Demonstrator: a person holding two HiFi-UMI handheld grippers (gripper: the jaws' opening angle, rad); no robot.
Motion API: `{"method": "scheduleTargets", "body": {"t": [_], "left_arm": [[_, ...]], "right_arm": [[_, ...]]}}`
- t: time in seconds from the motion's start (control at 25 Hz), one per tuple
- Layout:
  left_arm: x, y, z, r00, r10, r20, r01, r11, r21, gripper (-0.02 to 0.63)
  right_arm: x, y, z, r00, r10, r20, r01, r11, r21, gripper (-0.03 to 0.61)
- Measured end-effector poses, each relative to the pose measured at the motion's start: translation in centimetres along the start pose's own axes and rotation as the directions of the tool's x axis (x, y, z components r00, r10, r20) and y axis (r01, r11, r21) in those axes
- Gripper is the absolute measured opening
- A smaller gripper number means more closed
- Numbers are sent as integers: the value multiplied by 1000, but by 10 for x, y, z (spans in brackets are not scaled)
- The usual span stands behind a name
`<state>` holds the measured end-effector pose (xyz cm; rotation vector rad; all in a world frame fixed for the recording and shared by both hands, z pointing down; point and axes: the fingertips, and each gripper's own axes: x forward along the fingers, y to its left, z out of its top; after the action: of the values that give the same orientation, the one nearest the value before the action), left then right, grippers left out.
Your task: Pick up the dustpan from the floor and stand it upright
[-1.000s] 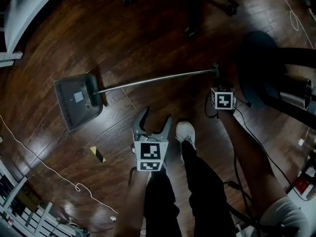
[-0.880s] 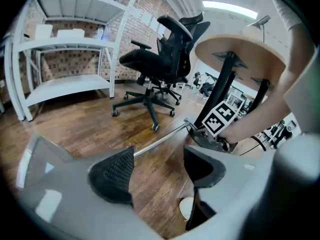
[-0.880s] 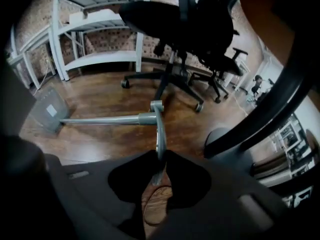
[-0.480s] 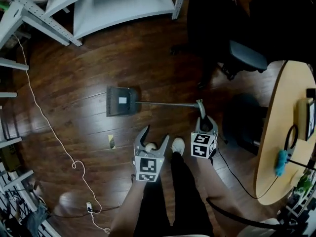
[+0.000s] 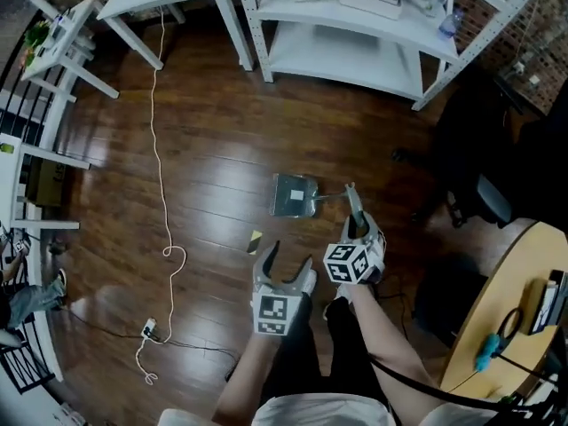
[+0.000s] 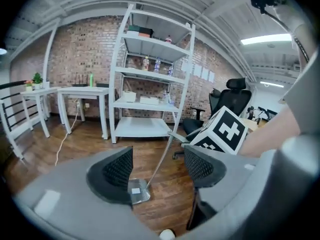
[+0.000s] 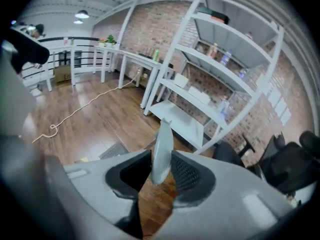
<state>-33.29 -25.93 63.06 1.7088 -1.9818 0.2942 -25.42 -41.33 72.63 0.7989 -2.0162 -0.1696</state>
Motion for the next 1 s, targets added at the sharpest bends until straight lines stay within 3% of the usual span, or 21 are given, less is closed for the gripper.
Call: {"method": "scheduleTargets", "body": {"t": [0.28, 0.4, 0.6, 0.72, 0.88, 1.0], "left_arm": [[-60, 72, -19, 991, 135, -10, -136, 988, -79, 342], [-74, 88, -25, 987, 158, -1, -157, 983, -97, 345], [-94, 101, -28, 985, 173, 13, -170, 978, -122, 347], [-109, 89, -12, 987, 159, 27, -155, 982, -106, 350], [-137, 60, 36, 980, 163, 115, -157, 986, -54, 350], [-175, 25, 72, 964, 178, 199, -174, 984, -38, 350]], "right_arm": [[21, 74, 97, 993, 113, 30, -102, 961, -256, 117], [28, 82, 111, 991, 135, -1, -131, 957, -259, 204], [-16, 75, 110, 982, 186, 32, -178, 970, -167, 241], [-76, 68, 89, 968, 240, 71, -239, 971, -23, 256], [-172, 41, 84, 933, 257, 251, -303, 939, 164, 259], [-257, 15, 86, 872, 231, 431, -359, 902, 242, 259]]}}
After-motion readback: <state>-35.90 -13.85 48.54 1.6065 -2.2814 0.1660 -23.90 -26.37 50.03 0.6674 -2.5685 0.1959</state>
